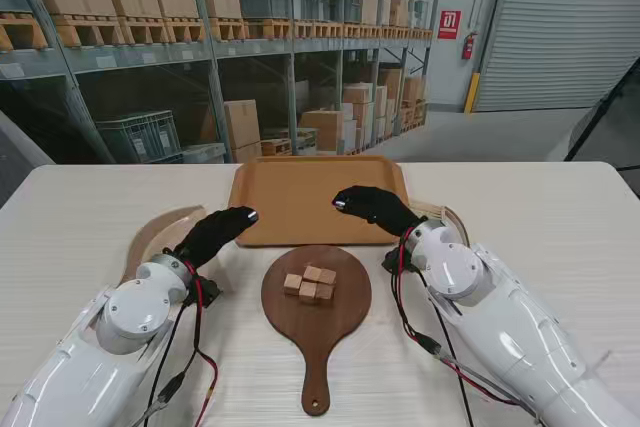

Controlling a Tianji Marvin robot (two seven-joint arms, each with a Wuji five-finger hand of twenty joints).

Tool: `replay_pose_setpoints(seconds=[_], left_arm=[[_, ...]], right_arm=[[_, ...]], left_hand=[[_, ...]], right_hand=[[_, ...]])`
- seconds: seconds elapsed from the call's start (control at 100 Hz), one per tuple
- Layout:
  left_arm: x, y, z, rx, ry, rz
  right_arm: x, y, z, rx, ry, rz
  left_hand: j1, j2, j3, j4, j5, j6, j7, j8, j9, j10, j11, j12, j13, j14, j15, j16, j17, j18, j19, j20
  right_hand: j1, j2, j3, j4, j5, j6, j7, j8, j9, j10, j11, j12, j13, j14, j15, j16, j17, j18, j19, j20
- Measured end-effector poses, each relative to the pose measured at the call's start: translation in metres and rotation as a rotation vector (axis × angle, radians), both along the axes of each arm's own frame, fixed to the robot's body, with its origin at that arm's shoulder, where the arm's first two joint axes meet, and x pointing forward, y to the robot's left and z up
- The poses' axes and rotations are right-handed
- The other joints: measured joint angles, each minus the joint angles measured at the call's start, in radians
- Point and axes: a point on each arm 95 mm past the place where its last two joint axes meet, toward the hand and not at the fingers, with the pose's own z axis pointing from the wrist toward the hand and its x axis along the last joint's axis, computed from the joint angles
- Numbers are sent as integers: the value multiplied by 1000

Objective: Sweep wood blocks off a wooden cutting board into a dustpan and pour them into a container

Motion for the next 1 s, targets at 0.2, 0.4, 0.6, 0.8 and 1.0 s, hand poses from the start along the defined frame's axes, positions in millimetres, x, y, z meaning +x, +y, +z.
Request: replay_pose_setpoints(seconds=[0.2,0.4,0.6,0.8,1.0], left_arm=[[0,0,-1,-1,10,-2],[-3,-1,0,3,9,-5],[-5,4,2,28,7,1],[-15,18,8,99,-4,3],[-30,42,13,216,-11,5]], right_arm=[[0,0,0,0,1,-1],[-1,-3,-2,2,4,-6],[-1,-6,-1,4,4,-13],[-2,-9,-3,0,2,-12],[-4,-10,-7,0,14,-10]], left_hand=[[0,0,0,0,0,0,0,0,0,0,0,0,0,0,0,0,0,0,0,1],[0,0,0,0,13,0,0,0,0,0,0,0,0,0,0,0,1,0,0,1],[0,0,0,0,13,0,0,0,0,0,0,0,0,0,0,-1,1,0,0,11],[0,0,0,0,13,0,0,0,0,0,0,0,0,0,0,-1,2,0,0,11],[0,-74,0,0,15,0,-8,-1,-4,0,-1,0,0,0,-16,-13,-10,-12,-10,11]], right_hand=[[0,12,-10,0,0,0,0,-1,3,0,0,0,3,0,0,0,4,0,0,1],[0,12,-10,0,0,0,0,-1,22,0,6,1,3,0,0,0,7,0,0,2],[0,12,-10,0,1,0,0,-1,22,0,8,3,3,0,0,0,12,0,0,13],[0,12,-10,0,4,0,0,-1,43,0,8,12,3,0,0,0,14,0,0,13],[0,12,-10,0,5,0,0,-1,43,0,9,13,4,0,0,0,15,0,0,15]])
